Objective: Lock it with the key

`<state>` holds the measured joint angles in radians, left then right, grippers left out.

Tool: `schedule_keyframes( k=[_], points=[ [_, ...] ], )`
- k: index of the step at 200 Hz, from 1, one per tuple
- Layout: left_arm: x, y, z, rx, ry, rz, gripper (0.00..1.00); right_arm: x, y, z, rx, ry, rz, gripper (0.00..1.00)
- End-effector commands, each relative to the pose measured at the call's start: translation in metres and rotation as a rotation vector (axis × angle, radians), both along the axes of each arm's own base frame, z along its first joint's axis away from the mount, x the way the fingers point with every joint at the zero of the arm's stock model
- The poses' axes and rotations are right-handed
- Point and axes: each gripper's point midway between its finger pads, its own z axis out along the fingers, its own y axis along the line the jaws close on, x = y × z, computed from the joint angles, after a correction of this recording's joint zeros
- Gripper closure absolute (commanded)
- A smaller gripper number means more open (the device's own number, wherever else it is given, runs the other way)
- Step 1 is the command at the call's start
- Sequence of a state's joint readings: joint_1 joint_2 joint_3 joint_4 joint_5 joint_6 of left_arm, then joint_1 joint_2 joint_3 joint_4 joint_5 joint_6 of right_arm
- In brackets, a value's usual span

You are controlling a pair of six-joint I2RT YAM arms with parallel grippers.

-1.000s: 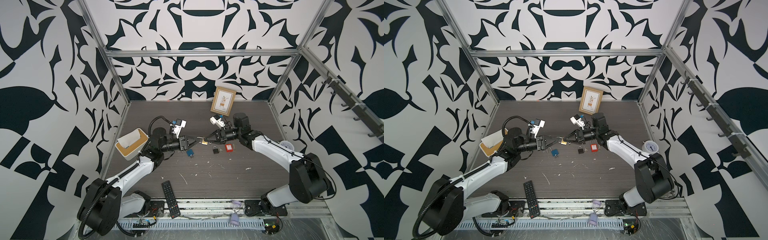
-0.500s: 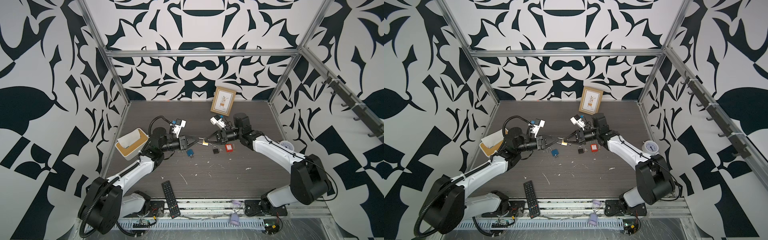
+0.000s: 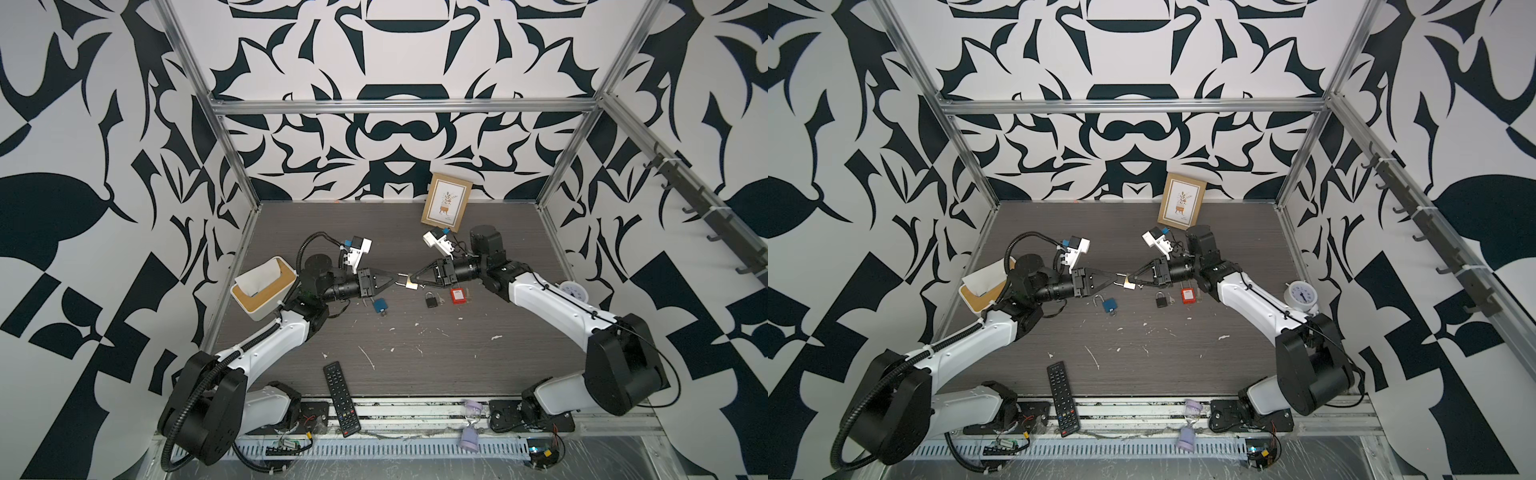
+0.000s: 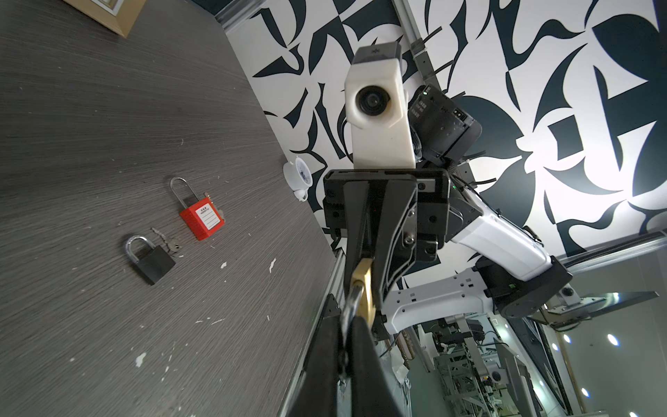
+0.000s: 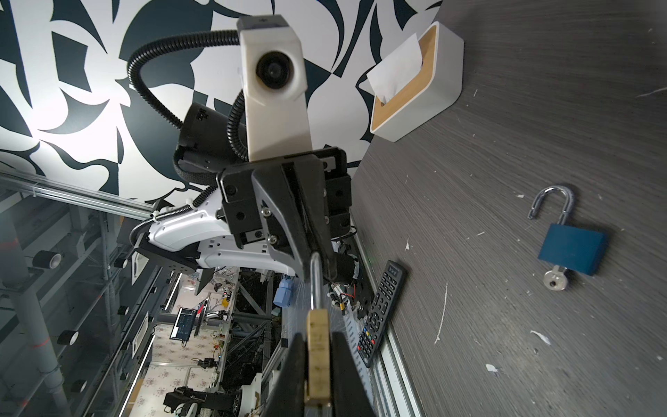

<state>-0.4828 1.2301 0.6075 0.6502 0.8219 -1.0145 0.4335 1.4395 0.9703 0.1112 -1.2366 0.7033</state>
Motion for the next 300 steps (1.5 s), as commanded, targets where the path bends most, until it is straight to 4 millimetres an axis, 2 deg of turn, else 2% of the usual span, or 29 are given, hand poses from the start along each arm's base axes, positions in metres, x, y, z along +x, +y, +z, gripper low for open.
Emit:
schedule_keyframes(
  k=[1,65,109,111,115,131,179,193,197,223,235,254,266,292,300],
  points=[
    [-0.006,-0.008,0.028,-0.052,-0.056,-0.041,1.00,0.001,0.002,0.012,0.027,-0.093,-0.014,1.00],
    [-0.008,-0.019,0.018,-0.016,-0.064,-0.046,1.00,0.004,0.007,0.029,0.091,-0.092,-0.007,1.00],
    [-0.012,-0.028,0.023,-0.019,-0.084,-0.078,1.00,0.006,0.012,0.027,0.084,-0.099,-0.013,1.00],
    [-0.009,-0.030,0.015,-0.007,-0.064,-0.078,1.00,0.007,0.012,0.028,0.084,-0.099,-0.013,1.00],
    [-0.009,-0.032,0.013,-0.004,-0.058,-0.083,1.00,0.006,0.013,0.028,0.085,-0.099,-0.012,1.00],
    [-0.011,-0.033,0.014,-0.010,-0.061,-0.094,1.00,0.009,0.016,0.029,0.084,-0.107,-0.018,1.00],
    [-0.020,-0.033,0.024,-0.048,-0.065,-0.121,1.00,0.022,0.021,0.031,0.074,-0.134,-0.043,1.00],
    [-0.019,-0.031,0.017,-0.031,-0.055,-0.102,1.00,0.025,0.021,0.031,0.067,-0.128,-0.054,1.00],
    [-0.022,-0.028,0.025,-0.039,-0.081,-0.097,1.00,0.026,0.021,0.030,0.065,-0.126,-0.057,1.00],
    [-0.023,-0.028,0.022,-0.016,-0.090,-0.099,1.00,0.025,0.022,0.034,0.077,-0.119,-0.049,1.00],
    [-0.022,-0.029,0.019,-0.007,-0.079,-0.102,0.86,0.023,0.022,0.034,0.080,-0.114,-0.046,1.00],
    [-0.020,-0.029,0.015,-0.007,-0.076,-0.096,0.80,0.021,0.021,0.032,0.080,-0.102,-0.032,1.00],
    [-0.019,-0.029,0.013,-0.005,-0.075,-0.092,0.82,0.018,0.021,0.030,0.081,-0.095,-0.017,1.00],
    [-0.020,-0.030,0.013,-0.010,-0.076,-0.100,1.00,0.016,0.020,0.029,0.081,-0.089,-0.009,1.00],
    [-0.020,-0.030,0.013,-0.011,-0.076,-0.099,1.00,0.016,0.020,0.029,0.079,-0.084,-0.008,1.00]
  ],
)
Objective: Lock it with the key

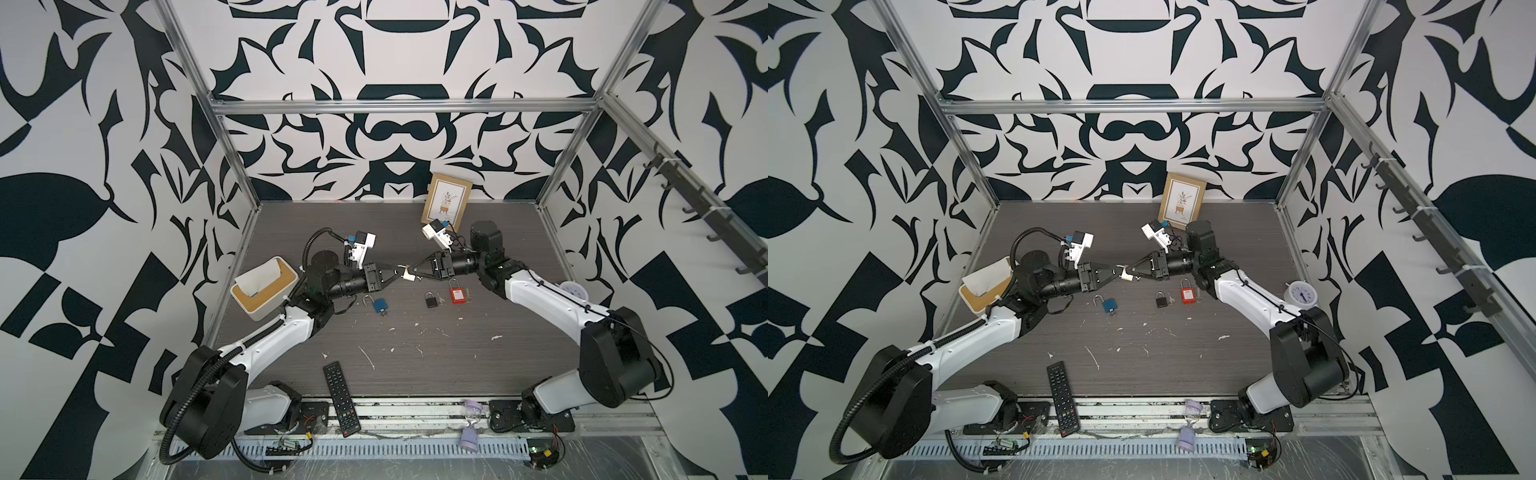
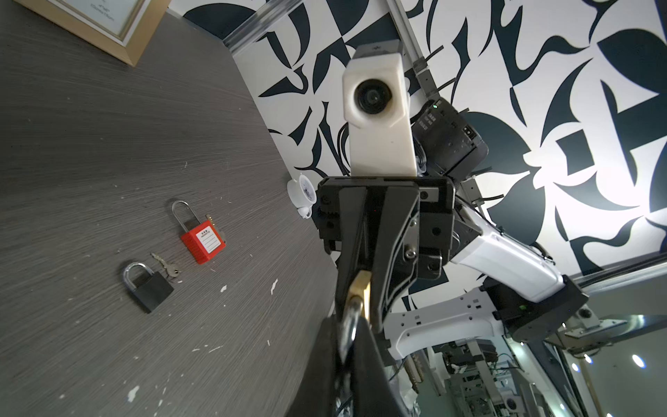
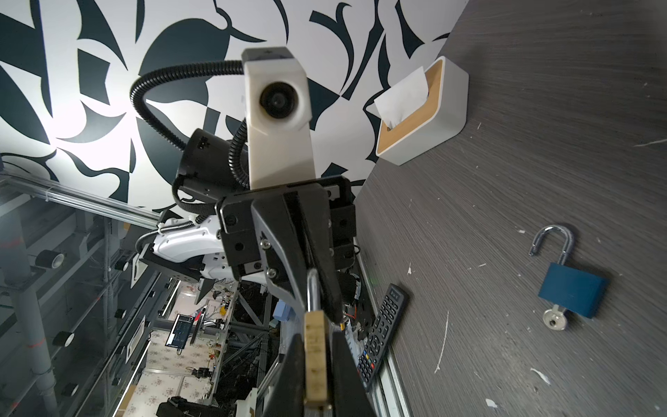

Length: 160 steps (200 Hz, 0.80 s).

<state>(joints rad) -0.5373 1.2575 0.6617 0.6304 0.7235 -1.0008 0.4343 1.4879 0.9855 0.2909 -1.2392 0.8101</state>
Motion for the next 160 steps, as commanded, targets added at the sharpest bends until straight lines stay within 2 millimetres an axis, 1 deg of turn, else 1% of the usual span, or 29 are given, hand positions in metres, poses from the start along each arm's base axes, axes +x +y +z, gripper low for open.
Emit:
schedule_keyframes(
  k=[1,20,29,37,50,52,54,79,98,107,117,139,160],
  points=[
    [-0.029,-0.015,0.004,-0.012,-0.054,-0.142,1.00,0.000,0.012,0.018,0.029,-0.056,0.000,1.00],
    [-0.028,-0.015,0.003,-0.014,-0.053,-0.134,1.00,0.002,0.012,0.016,0.019,-0.049,-0.008,1.00],
    [-0.027,-0.014,0.001,-0.014,-0.049,-0.122,1.00,0.006,0.011,0.015,0.013,-0.046,-0.027,1.00],
    [-0.023,-0.012,-0.002,-0.018,-0.036,-0.097,1.00,0.010,0.009,0.015,0.010,-0.045,-0.049,0.92],
    [-0.017,-0.007,-0.001,-0.047,-0.018,-0.057,1.00,0.018,0.004,0.015,0.004,-0.049,-0.097,0.74],
    [-0.013,-0.007,-0.009,-0.040,0.006,-0.050,1.00,0.019,0.003,0.015,0.003,-0.050,-0.106,0.73],
    [-0.011,-0.007,-0.010,-0.043,0.016,-0.044,1.00,0.020,0.002,0.015,0.003,-0.050,-0.116,0.71],
    [0.004,0.007,-0.010,-0.113,0.079,0.009,1.00,0.037,-0.016,0.022,0.023,-0.072,-0.229,0.59],
    [0.012,0.014,-0.010,-0.154,0.128,0.028,1.00,0.044,-0.027,0.025,0.035,-0.091,-0.289,0.57],
    [0.016,0.017,-0.007,-0.172,0.140,0.032,1.00,0.044,-0.031,0.027,0.041,-0.103,-0.300,0.56],
    [0.018,0.018,-0.006,-0.188,0.152,0.023,1.00,0.043,-0.033,0.023,0.035,-0.100,-0.309,0.56],
    [0.020,0.016,0.001,-0.224,0.165,-0.001,1.00,0.040,-0.034,0.014,0.029,-0.090,-0.304,0.56],
    [0.021,0.014,0.004,-0.240,0.170,-0.017,1.00,0.038,-0.034,0.012,0.048,-0.089,-0.300,0.56]
  ],
)
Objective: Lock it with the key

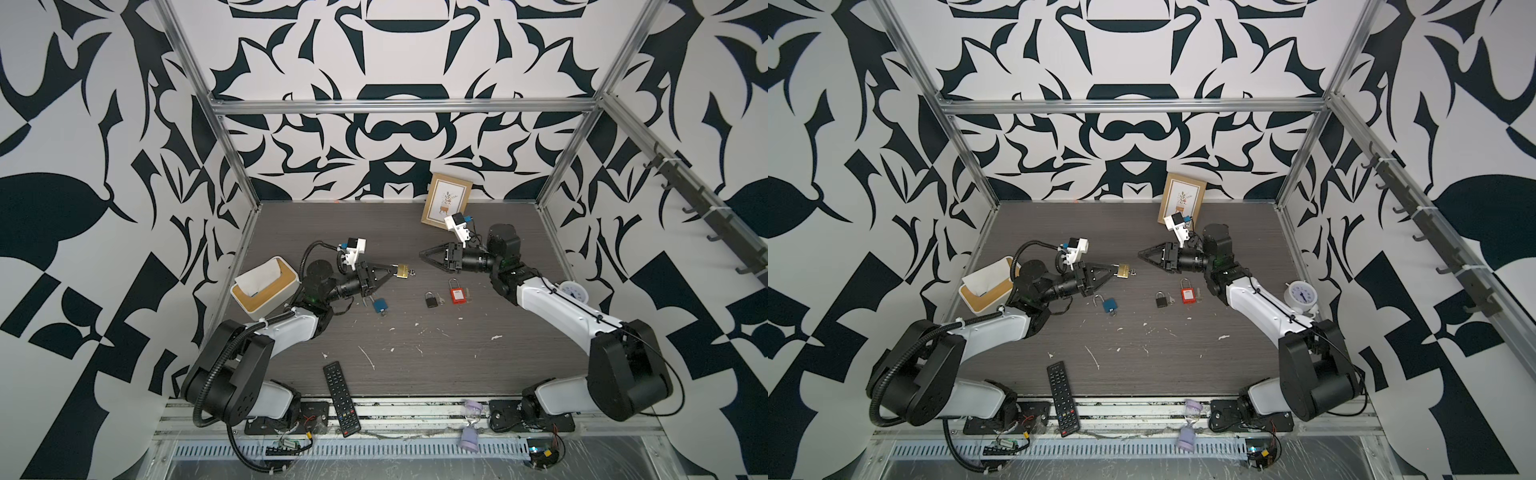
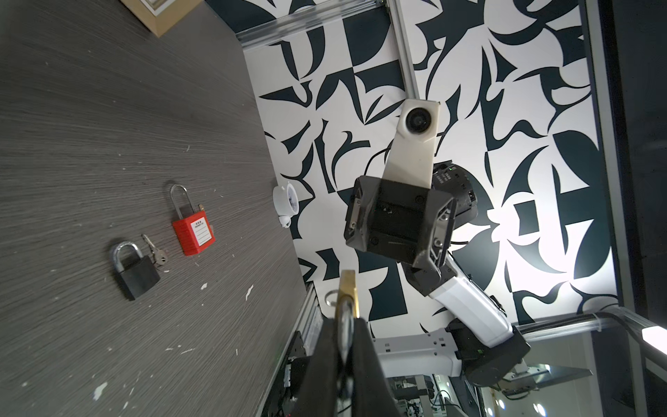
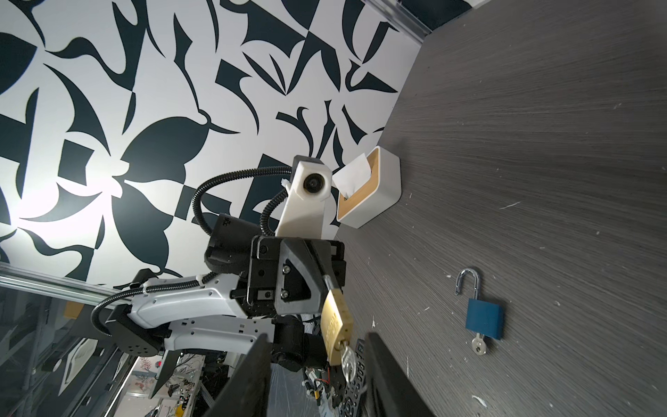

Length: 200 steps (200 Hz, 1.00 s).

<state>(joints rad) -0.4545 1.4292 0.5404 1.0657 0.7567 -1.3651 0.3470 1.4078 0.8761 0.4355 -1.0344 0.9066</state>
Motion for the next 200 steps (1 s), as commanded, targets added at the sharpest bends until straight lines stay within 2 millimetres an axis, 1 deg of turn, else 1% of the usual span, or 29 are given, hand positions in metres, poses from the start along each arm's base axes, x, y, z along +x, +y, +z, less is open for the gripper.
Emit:
schedule_keyframes(
  k=[1,38,63,93,150,175,200],
  points=[
    [-0.005,-0.002,0.031,-0.088,-0.063,-0.047,1.00,-0.004,-0.001,0.013,0.040,-0.065,-0.004,0.56],
    [-0.005,-0.003,0.029,-0.073,-0.072,-0.050,1.00,-0.002,0.001,0.013,0.074,-0.051,-0.010,0.58],
    [-0.005,-0.004,0.029,-0.064,-0.071,-0.058,1.00,-0.003,0.002,0.007,0.082,-0.039,-0.009,0.60],
    [-0.005,-0.004,0.030,-0.059,-0.078,-0.059,1.00,-0.008,0.008,0.005,0.095,-0.025,0.015,0.66],
    [-0.007,-0.004,0.031,-0.050,-0.092,-0.059,1.00,-0.015,0.011,-0.002,0.088,-0.002,0.036,0.68],
    [-0.008,-0.003,0.032,-0.039,-0.099,-0.058,1.00,-0.019,0.015,-0.007,0.085,0.009,0.059,0.72],
    [-0.009,-0.003,0.032,-0.024,-0.106,-0.056,1.00,-0.023,0.018,-0.009,0.082,0.019,0.074,0.72]
  ],
)
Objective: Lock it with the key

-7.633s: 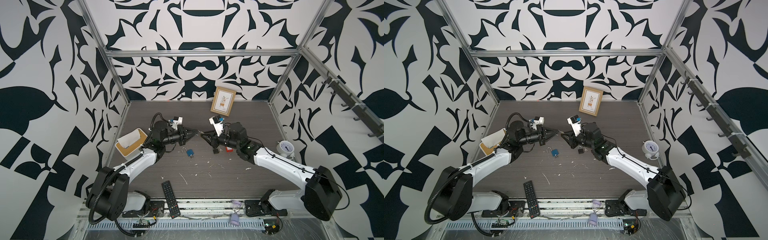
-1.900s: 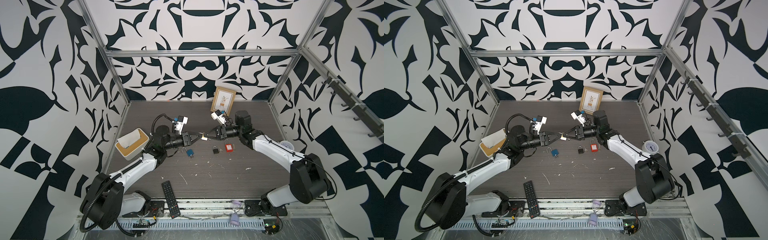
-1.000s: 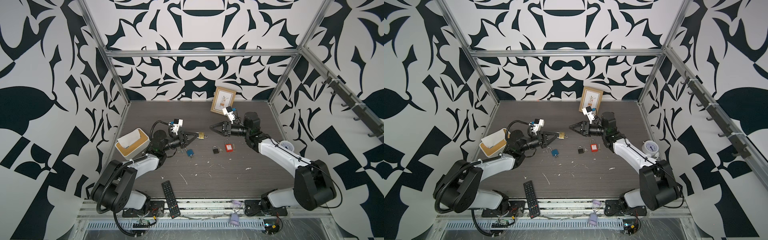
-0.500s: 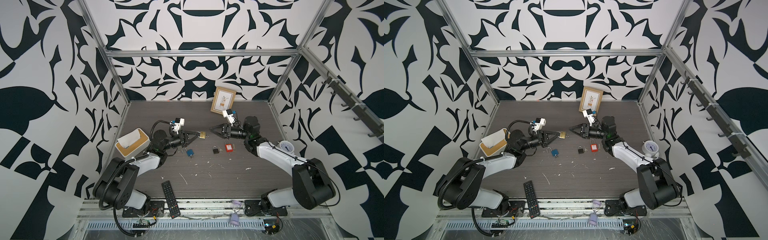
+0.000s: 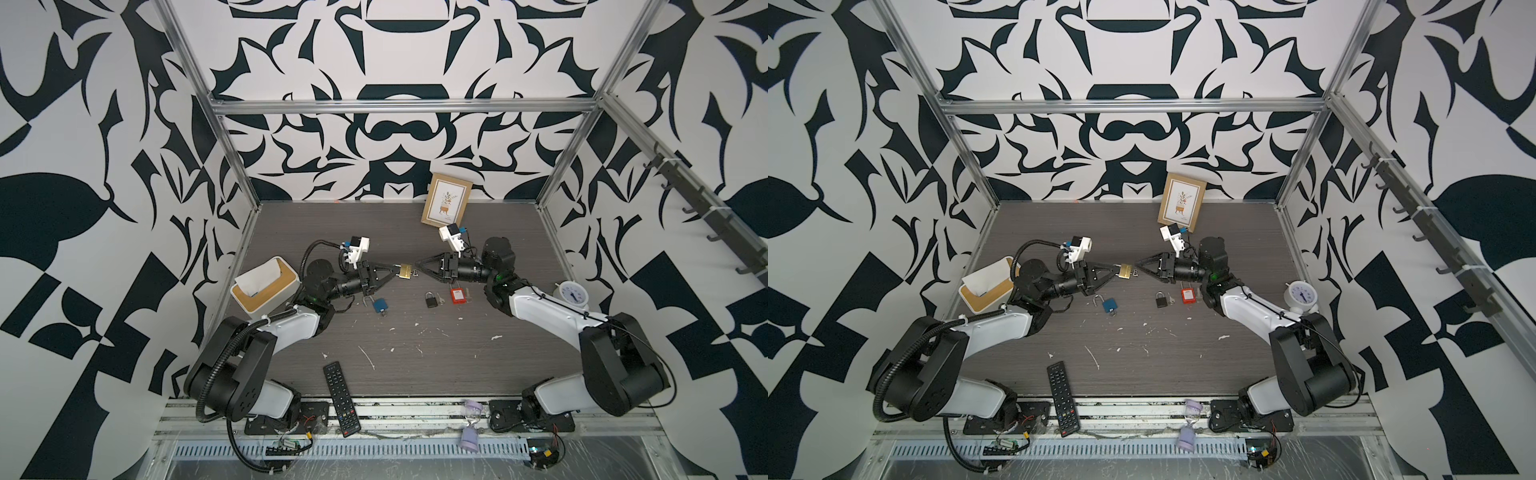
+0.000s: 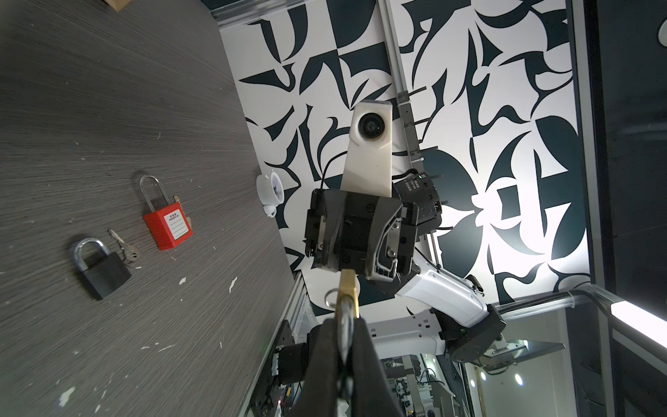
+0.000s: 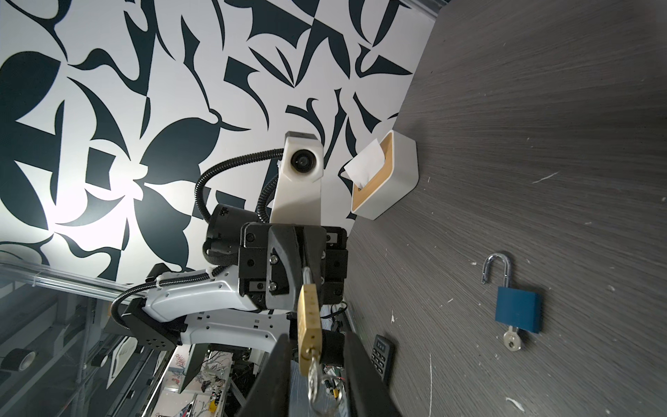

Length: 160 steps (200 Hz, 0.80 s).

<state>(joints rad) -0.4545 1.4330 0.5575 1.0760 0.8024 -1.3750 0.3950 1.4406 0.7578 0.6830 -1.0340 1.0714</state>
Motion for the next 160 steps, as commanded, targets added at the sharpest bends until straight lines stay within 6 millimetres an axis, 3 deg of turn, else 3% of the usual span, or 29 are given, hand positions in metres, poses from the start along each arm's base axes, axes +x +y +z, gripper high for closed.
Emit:
schedule_keyframes(
  k=[1,160],
  points=[
    [-0.0035,0.0002,0.0252,-0.017,-0.093,-0.010,1.00,-0.0071,0.0049,0.0099,0.023,-0.054,0.037,0.72],
    [-0.0032,0.0005,0.0250,-0.007,-0.102,-0.005,1.00,-0.0159,0.0068,0.0062,0.014,-0.039,0.047,0.83]
  ],
)
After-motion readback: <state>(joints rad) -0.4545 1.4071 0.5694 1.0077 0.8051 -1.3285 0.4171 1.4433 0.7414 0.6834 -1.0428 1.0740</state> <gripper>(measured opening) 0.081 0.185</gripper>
